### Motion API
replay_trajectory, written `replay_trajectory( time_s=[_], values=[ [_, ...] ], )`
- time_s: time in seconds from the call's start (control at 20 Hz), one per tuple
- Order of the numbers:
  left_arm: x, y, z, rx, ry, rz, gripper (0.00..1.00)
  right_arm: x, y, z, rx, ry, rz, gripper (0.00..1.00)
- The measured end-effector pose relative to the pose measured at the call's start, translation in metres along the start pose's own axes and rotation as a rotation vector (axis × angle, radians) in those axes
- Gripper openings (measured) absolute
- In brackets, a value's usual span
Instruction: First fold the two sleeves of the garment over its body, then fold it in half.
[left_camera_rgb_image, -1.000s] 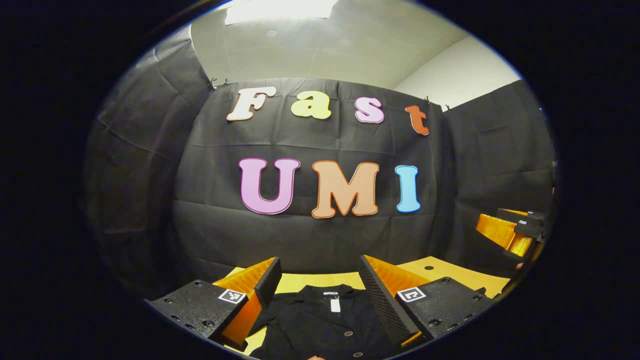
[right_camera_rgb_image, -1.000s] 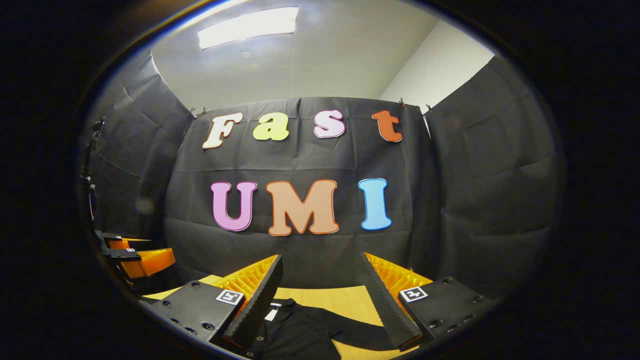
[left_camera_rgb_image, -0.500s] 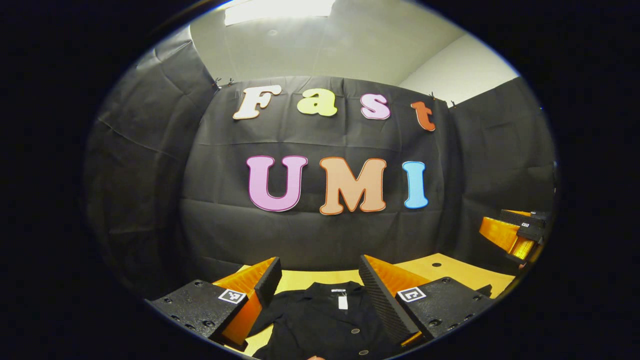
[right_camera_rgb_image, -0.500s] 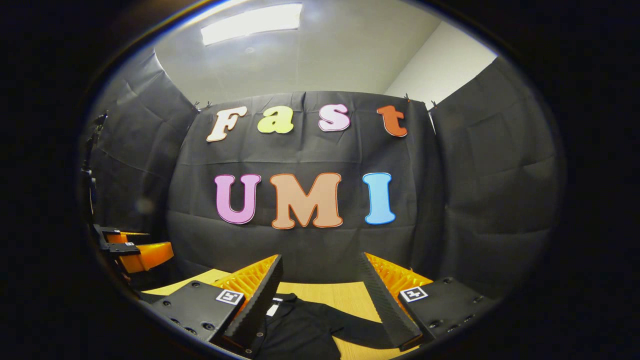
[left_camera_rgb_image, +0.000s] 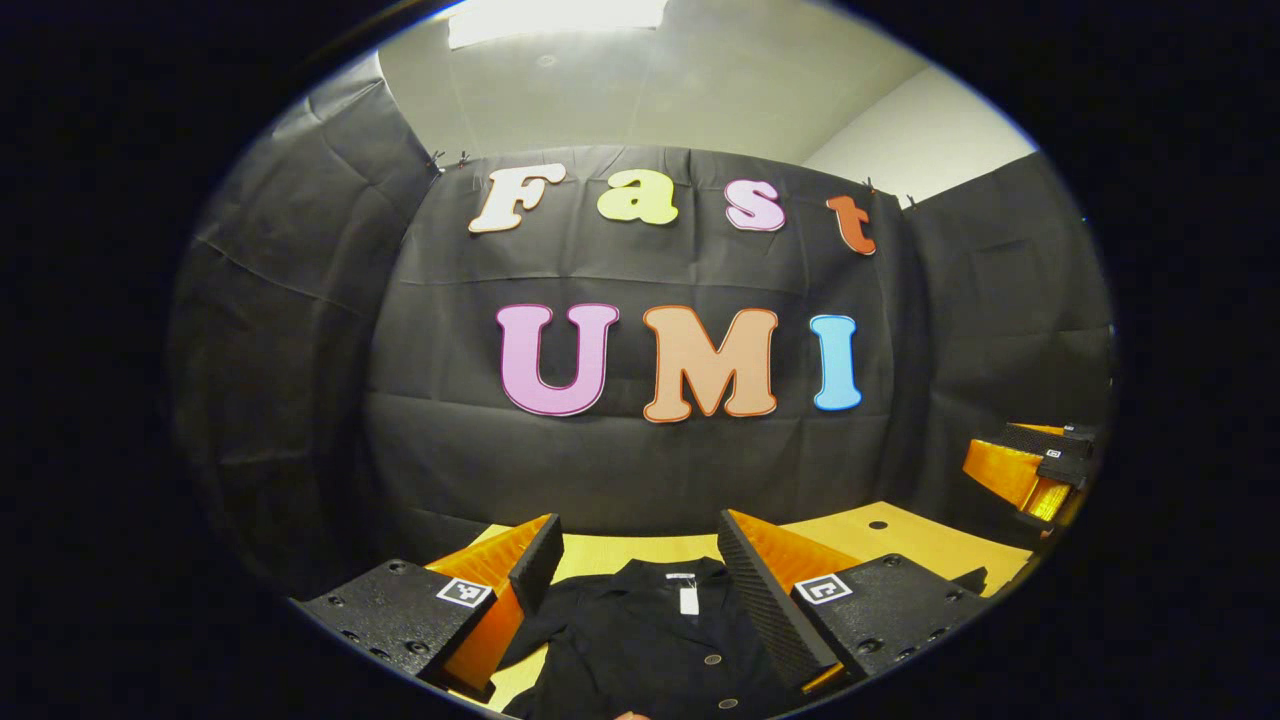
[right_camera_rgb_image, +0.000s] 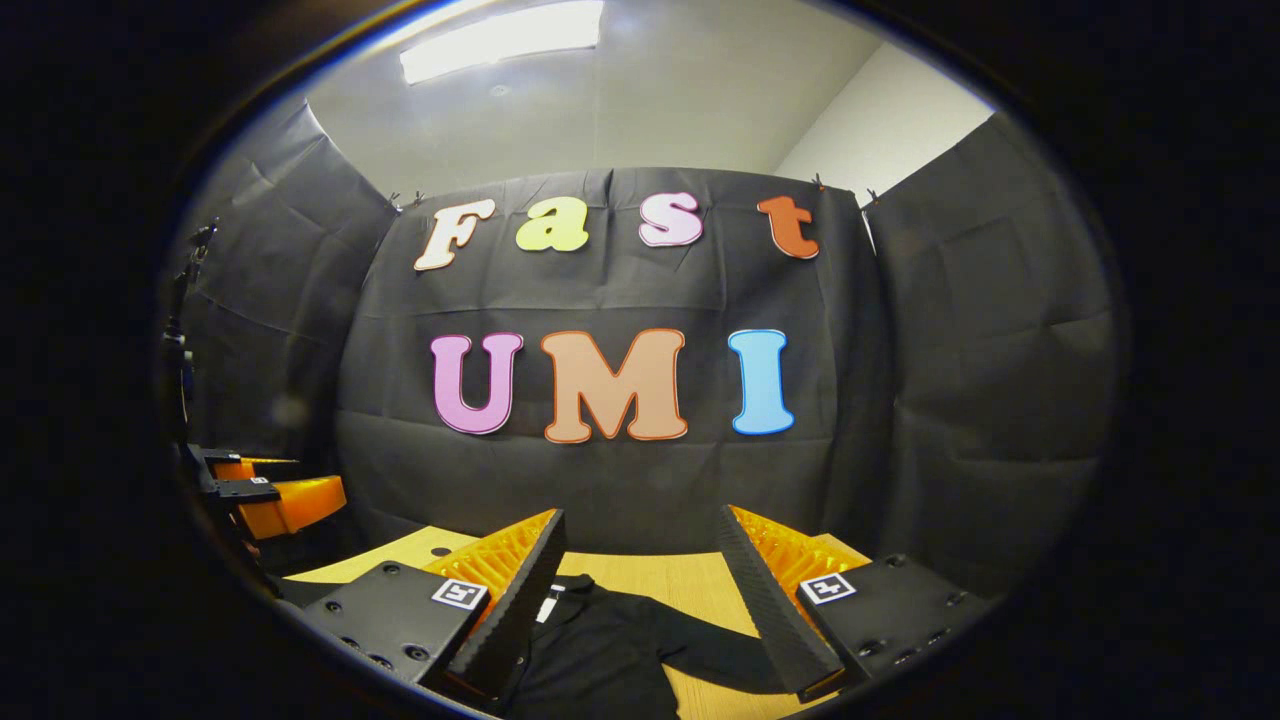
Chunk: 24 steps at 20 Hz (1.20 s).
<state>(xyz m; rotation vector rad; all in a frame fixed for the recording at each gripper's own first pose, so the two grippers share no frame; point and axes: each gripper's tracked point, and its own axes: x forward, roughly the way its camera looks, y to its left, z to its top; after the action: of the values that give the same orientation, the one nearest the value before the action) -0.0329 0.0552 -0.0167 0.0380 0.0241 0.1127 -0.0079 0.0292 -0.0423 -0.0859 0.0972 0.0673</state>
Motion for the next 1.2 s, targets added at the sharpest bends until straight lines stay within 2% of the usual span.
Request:
replay_trajectory(
  time_s=[0.2,0.3,0.4,0.45,0.5,0.65,0.85,0.95,1.2],
  values=[
    [0.008,-0.007,0.009,0.017,-0.012,0.031,0.94,0.016,-0.034,-0.014,0.009,0.049,-0.015,0.99],
    [0.012,-0.016,0.014,0.023,-0.022,0.037,0.96,0.027,-0.063,-0.027,0.003,0.088,-0.047,0.99],
    [0.016,-0.024,0.014,0.032,-0.023,0.042,0.93,0.036,-0.091,-0.048,-0.013,0.145,-0.082,0.97],
    [0.017,-0.028,0.013,0.033,-0.018,0.045,0.96,0.040,-0.107,-0.060,-0.024,0.178,-0.102,0.98],
    [0.018,-0.031,0.012,0.033,-0.015,0.049,0.93,0.043,-0.120,-0.073,-0.036,0.214,-0.114,0.98],
    [0.020,-0.039,0.006,0.034,0.006,0.064,0.96,0.048,-0.163,-0.112,-0.075,0.312,-0.171,0.99],
    [0.027,-0.050,0.003,0.049,0.017,0.082,0.94,0.054,-0.212,-0.162,-0.085,0.436,-0.225,0.98],
    [0.031,-0.058,0.001,0.056,0.027,0.084,0.96,0.053,-0.231,-0.192,-0.076,0.511,-0.241,0.98],
    [0.042,-0.070,-0.005,0.076,0.053,0.104,0.94,0.033,-0.260,-0.278,-0.062,0.761,-0.253,0.99]
  ],
)
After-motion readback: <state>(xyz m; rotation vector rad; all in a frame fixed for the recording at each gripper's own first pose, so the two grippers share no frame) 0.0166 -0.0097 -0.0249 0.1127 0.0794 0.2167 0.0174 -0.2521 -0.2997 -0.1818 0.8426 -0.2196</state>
